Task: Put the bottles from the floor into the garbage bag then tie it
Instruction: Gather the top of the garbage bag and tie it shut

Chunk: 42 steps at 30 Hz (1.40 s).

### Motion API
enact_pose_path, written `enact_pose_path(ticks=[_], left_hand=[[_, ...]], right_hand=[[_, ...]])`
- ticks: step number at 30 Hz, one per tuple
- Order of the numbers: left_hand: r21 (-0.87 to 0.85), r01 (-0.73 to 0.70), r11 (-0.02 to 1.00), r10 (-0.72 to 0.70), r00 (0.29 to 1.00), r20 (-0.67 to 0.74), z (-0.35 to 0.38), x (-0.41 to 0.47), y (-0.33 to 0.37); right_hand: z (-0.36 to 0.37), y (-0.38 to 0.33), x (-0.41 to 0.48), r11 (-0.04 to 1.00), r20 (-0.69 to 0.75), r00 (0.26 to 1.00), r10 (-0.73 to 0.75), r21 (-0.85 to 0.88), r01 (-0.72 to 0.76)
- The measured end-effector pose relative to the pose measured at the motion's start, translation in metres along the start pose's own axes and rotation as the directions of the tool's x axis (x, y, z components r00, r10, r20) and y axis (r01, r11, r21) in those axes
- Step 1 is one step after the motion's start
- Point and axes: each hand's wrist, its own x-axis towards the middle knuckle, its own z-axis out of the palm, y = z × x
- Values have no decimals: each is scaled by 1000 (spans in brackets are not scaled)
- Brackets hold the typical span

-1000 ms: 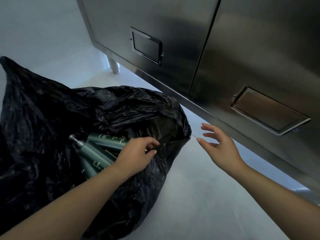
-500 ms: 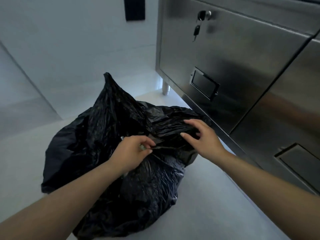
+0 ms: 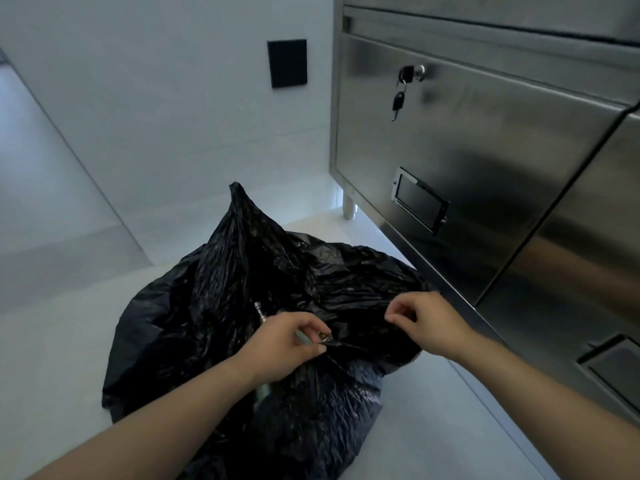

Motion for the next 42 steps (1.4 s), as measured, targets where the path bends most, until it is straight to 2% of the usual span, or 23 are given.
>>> enact_pose_path(ticks=[2,4,6,9,11,13,15,18,20,22,24,27,30,32,36,39,42], left_hand=[[-14,0,1000,0,1000,11,0,7,5],[-15,-12,1000,12,1000,7,2,10,6],[-7,-31,1000,31,999,16,7,11,5],[-46,-52,998,53,998,25,9,11,0],[-86,-41,995,44,999,30,8,9,-6],[-97,-27,995,32,998,50,6,5,-9],[-108,-36,993,40,998,43,3,3,-11],[-165,-78,983,54,988,-143,-13,7,-7],[-219,-86,972,20,958,-288,-28,13,1],[-259,-79,963,-19,934,-358,-43,18,8],[-300,-44,953,-67,934,-351,-52,21,14],[-364,53,930,-152,957,-248,-50,24,19],[-502,150,852,-251,958,-139,-39,27,22],[-556,175,813,-288,950,-123,-35,32,26],[-544,154,825,-281,947,-158,-21,43,28],[-502,47,864,-202,945,-259,-16,43,30],[-467,-27,884,-142,935,-324,-21,40,31]], right_hand=[[-3,-2,1,999,-48,999,-25,27,26],[0,-4,2,996,8,998,-65,-64,65],[9,-1,3,984,115,993,-18,-173,38],[20,9,6,953,177,982,66,-302,-10],[18,12,9,948,237,967,91,-318,-11],[12,13,13,976,229,971,71,-216,-21],[1,7,15,999,88,995,39,-38,-35],[-22,-17,19,976,-152,988,3,216,30],[-33,-35,20,943,-224,974,-22,318,94],[-38,-53,21,907,-248,967,-56,392,154],[-36,-64,20,871,-251,965,-77,454,188],[-33,-73,18,846,-242,967,-83,495,196],[-31,-74,14,838,-233,969,-78,512,190],[-28,-75,10,832,-217,972,-96,518,198],[-26,-73,4,846,-184,978,-101,502,182],[-30,-64,1,888,-165,985,-48,444,117],[-25,-62,-1,904,39,999,-34,428,14]])
